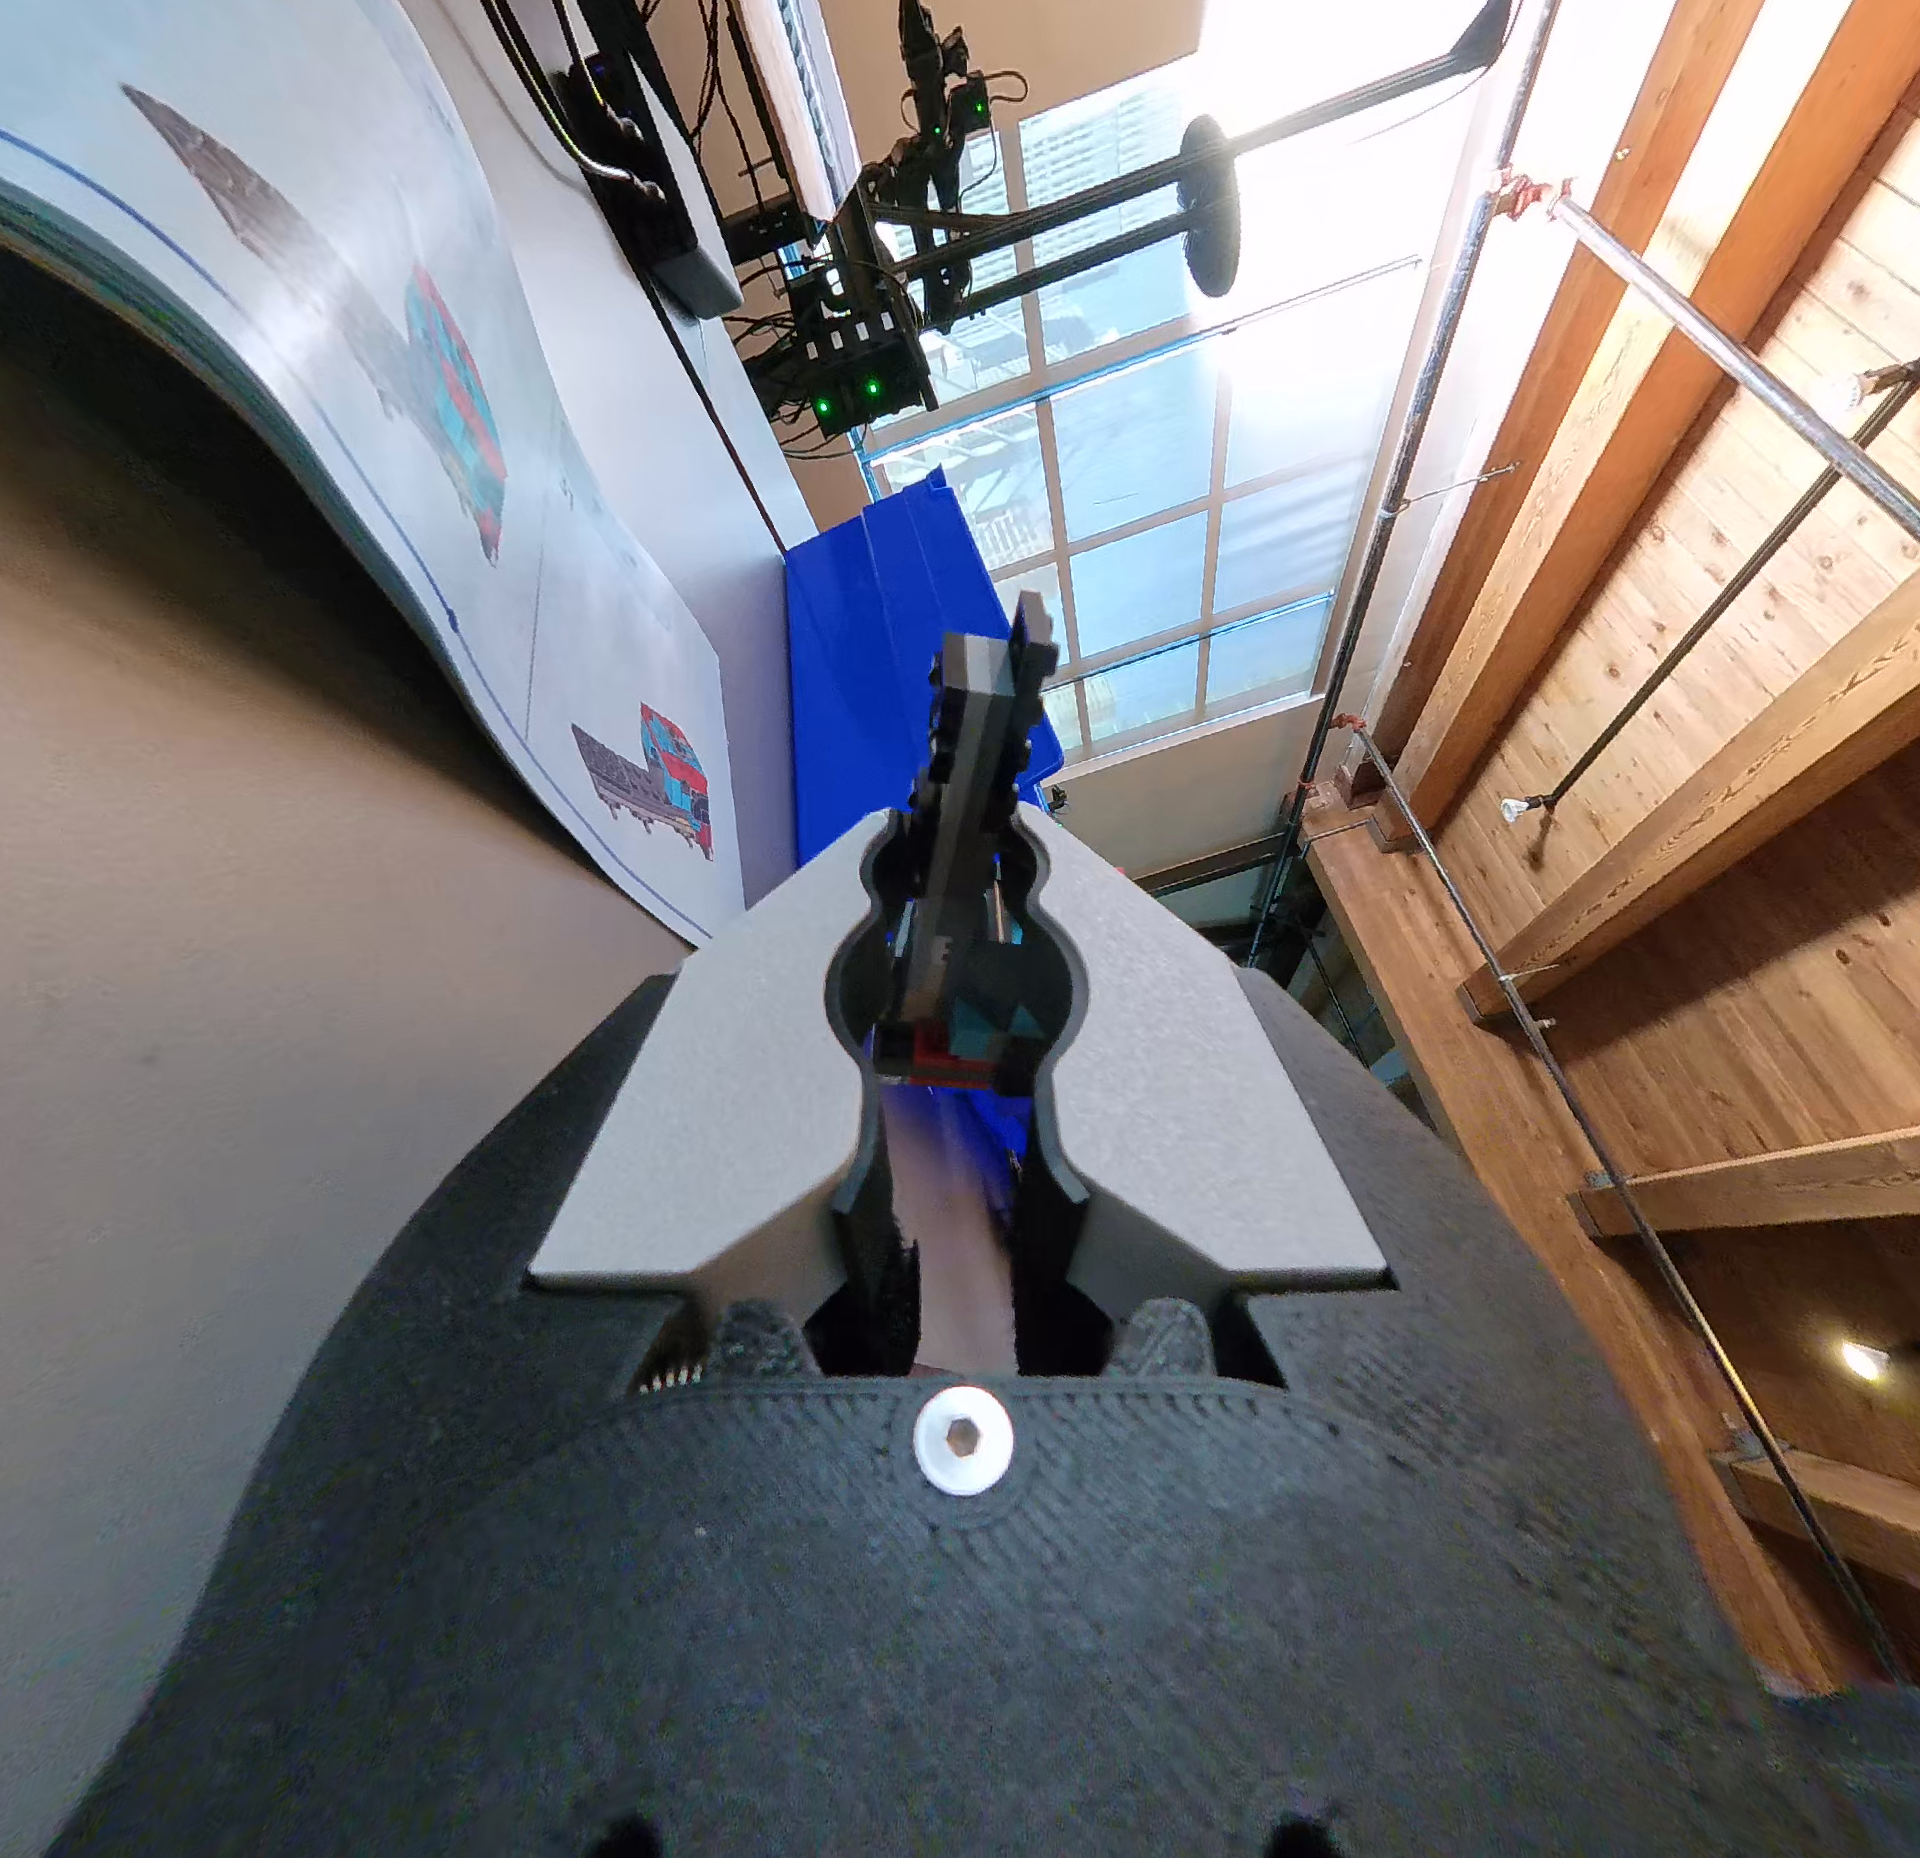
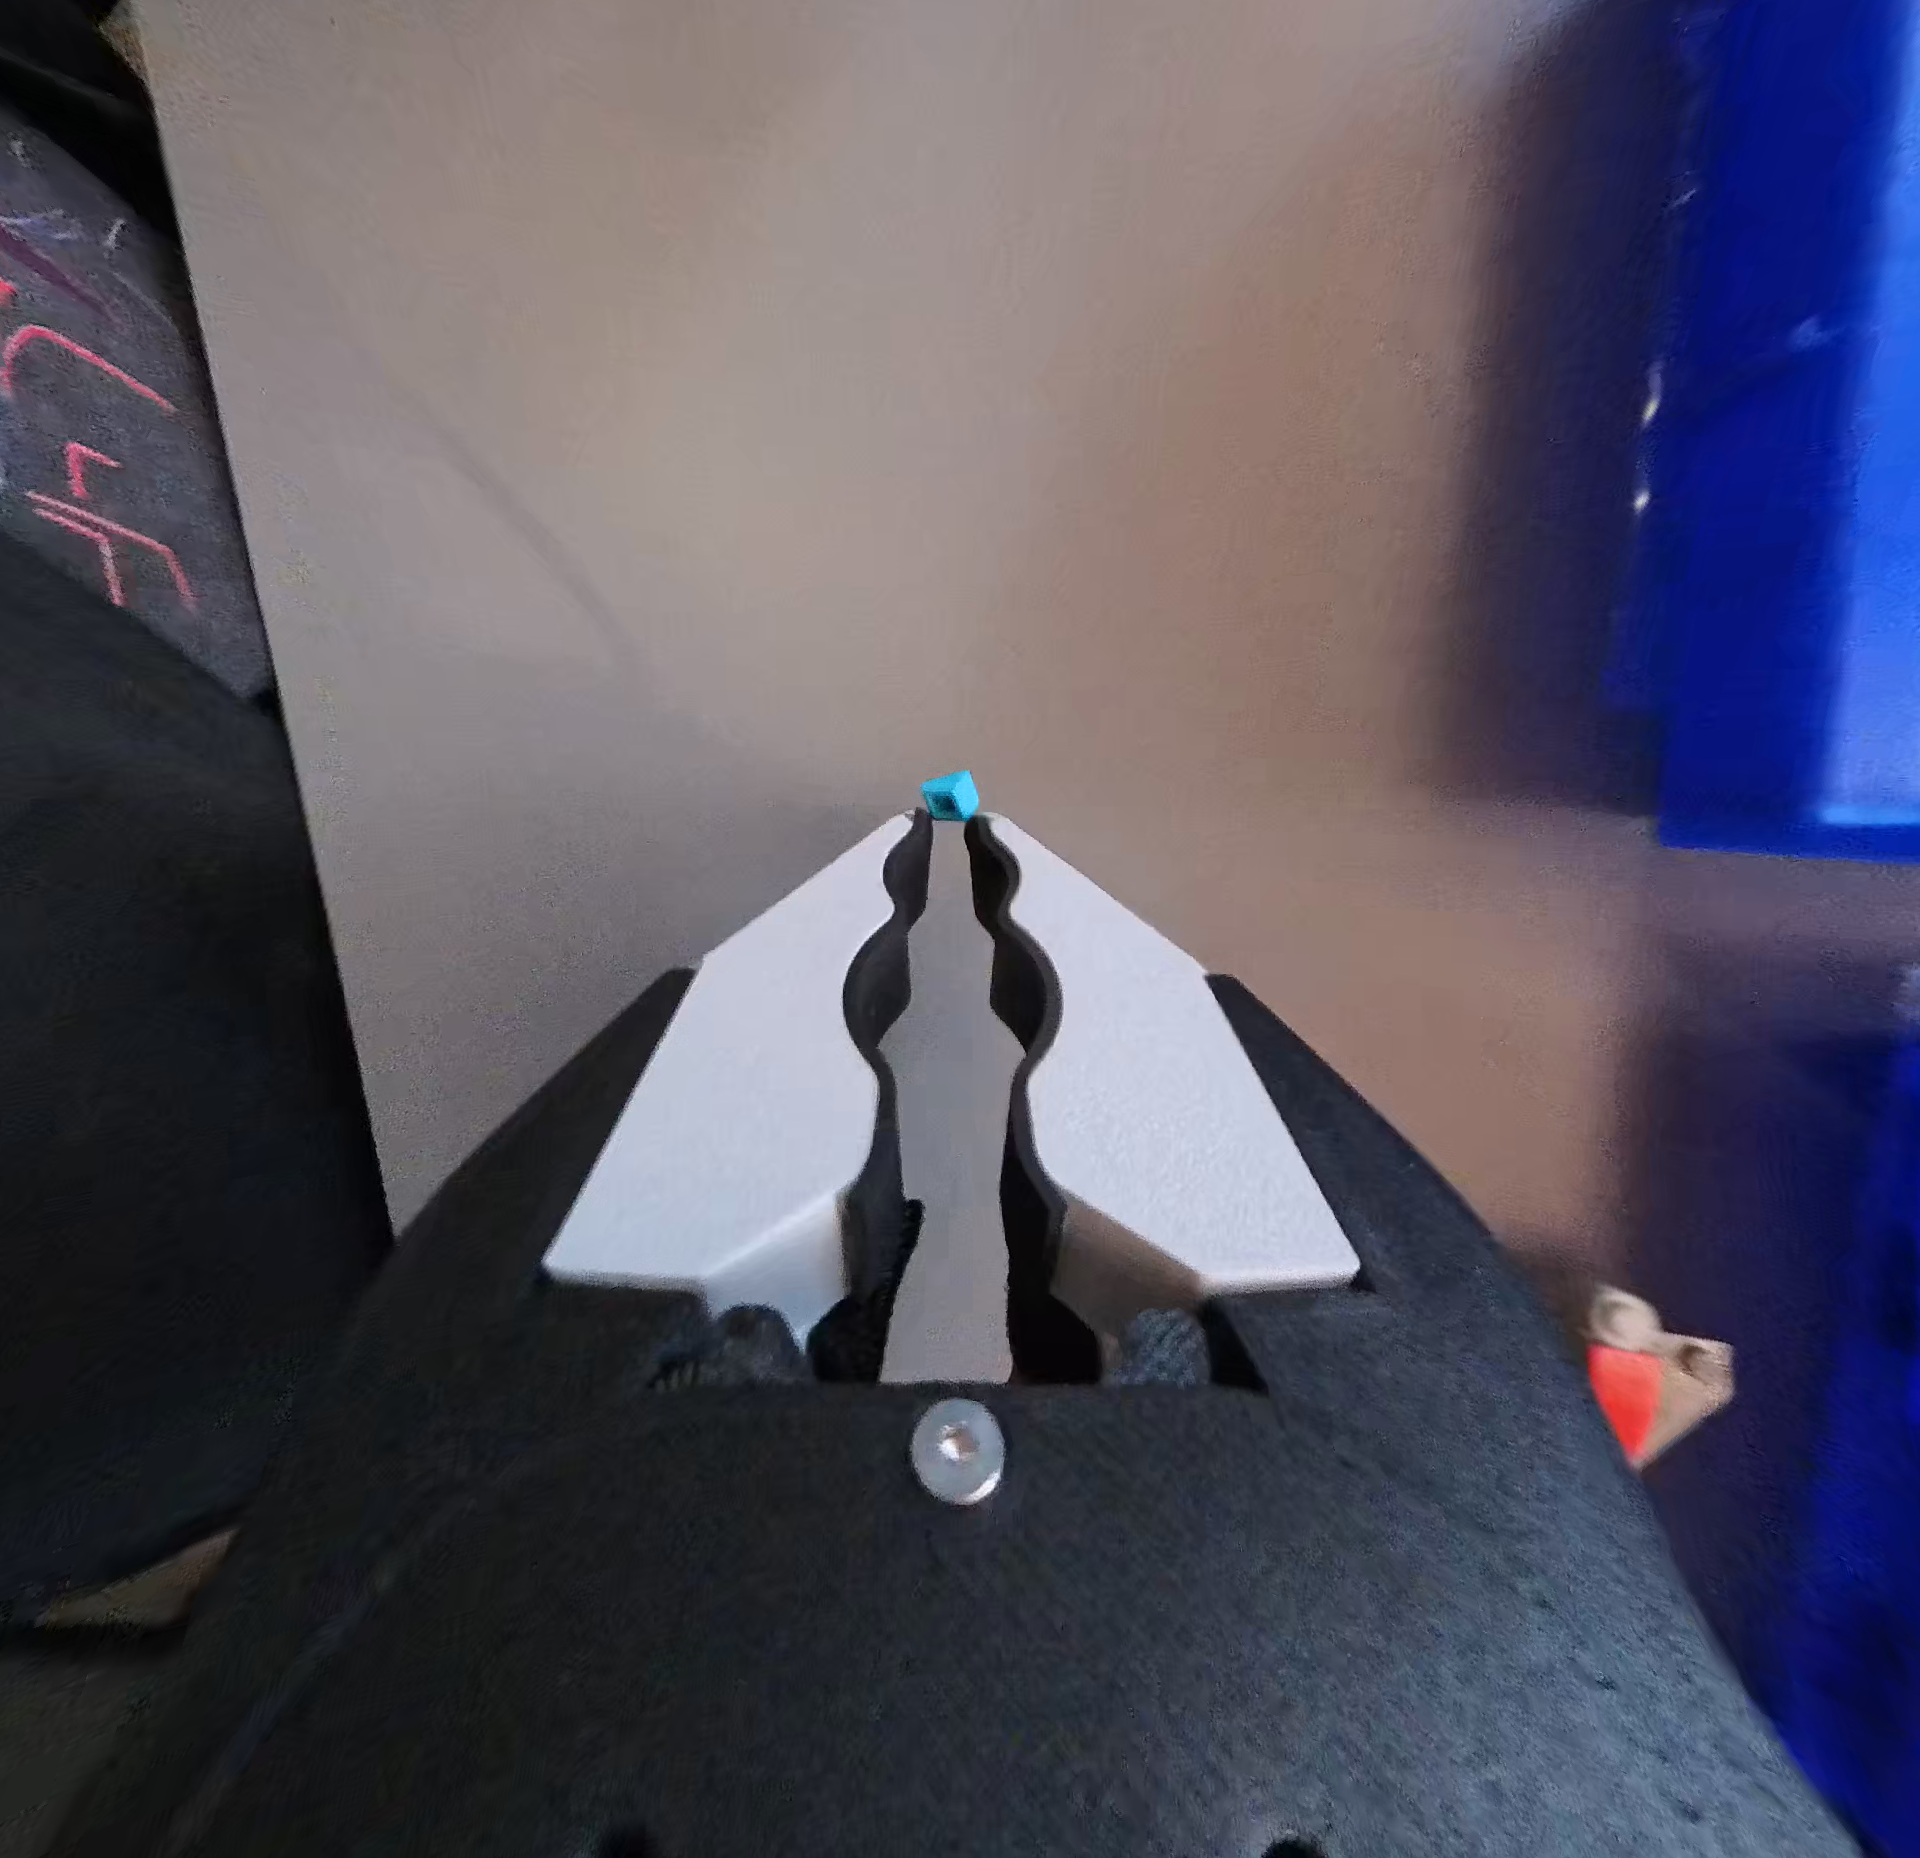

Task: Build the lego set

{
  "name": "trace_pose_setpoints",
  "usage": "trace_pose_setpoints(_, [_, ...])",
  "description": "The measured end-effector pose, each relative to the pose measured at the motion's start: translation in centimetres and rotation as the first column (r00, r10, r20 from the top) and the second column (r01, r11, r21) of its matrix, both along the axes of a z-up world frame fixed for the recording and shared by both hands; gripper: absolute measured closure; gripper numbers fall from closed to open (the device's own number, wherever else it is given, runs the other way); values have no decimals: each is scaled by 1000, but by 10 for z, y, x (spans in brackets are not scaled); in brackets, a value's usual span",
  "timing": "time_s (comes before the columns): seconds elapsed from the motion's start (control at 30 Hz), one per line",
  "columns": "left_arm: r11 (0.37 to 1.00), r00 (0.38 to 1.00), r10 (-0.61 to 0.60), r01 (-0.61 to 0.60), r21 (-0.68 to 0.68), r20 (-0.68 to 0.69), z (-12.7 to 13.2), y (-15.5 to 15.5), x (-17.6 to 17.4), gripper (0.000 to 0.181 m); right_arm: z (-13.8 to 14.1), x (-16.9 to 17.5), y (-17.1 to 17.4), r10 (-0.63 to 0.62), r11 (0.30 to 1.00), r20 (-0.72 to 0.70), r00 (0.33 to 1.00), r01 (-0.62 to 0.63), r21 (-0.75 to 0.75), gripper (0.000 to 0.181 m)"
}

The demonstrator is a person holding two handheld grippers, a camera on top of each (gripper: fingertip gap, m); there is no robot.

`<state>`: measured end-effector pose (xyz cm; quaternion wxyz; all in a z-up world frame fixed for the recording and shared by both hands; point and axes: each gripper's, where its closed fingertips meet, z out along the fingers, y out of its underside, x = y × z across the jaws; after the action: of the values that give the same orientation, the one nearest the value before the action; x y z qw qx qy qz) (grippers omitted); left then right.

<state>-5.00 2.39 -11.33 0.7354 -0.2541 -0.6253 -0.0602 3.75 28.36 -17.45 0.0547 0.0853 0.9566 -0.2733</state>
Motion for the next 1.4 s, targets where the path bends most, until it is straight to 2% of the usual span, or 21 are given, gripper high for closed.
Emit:
trace_pose_setpoints(0.07, [1000,1000,-1,1,-3,2,0,0,0,164,-11,0,3,-33,999,-16,999,33,14,172])
trace_pose_setpoints(0.13, [1000,1000,0,0,-8,7,-1,1,-1,164,-10,2,7,-45,999,-9,999,45,-9,168])
trace_pose_setpoints(0.27, [1000,1000,9,-8,-15,22,-3,0,-3,164,16,-12,24,-69,997,-17,998,68,-48,164])
trace_pose_setpoints(0.33, [1000,999,7,-6,-22,32,-5,0,-4,164,43,-33,50,-84,995,-59,995,80,-62,164])
trace_pose_setpoints(0.43, [1000,998,7,-5,-28,54,-8,0,-8,164,83,-84,91,-114,992,-157,981,106,-62,166])
trace_pose_setpoints(0.5, [999,997,12,-9,-37,75,-11,0,-11,164,94,-121,116,-106,994,-208,972,104,-20,167])
trace_pose_setpoints(0.57, [999,995,23,-17,-52,99,-15,0,-14,164,89,-153,130,-54,997,-237,970,66,43,168])
trace_pose_setpoints(0.67, [997,990,46,-36,-71,132,-20,-3,-17,164,62,-173,125,93,990,-162,982,-73,124,167])
trace_pose_setpoints(0.8, [995,985,78,-66,-80,154,-23,-7,-18,164,24,-177,105,311,934,-89,946,-286,214,167])
trace_pose_setpoints(0.87, [993,983,91,-79,-82,158,-24,-9,-18,164,12,-177,95,359,915,-62,931,-338,221,167])
trace_pose_setpoints(1.13, [995,984,77,-65,-77,163,-25,-8,-18,164,-11,-182,98,406,885,-52,912,-379,269,169])
trace_pose_setpoints(1.4, [995,987,71,-60,-77,144,-22,-7,-17,164,-7,-184,93,346,916,-57,937,-324,235,175])
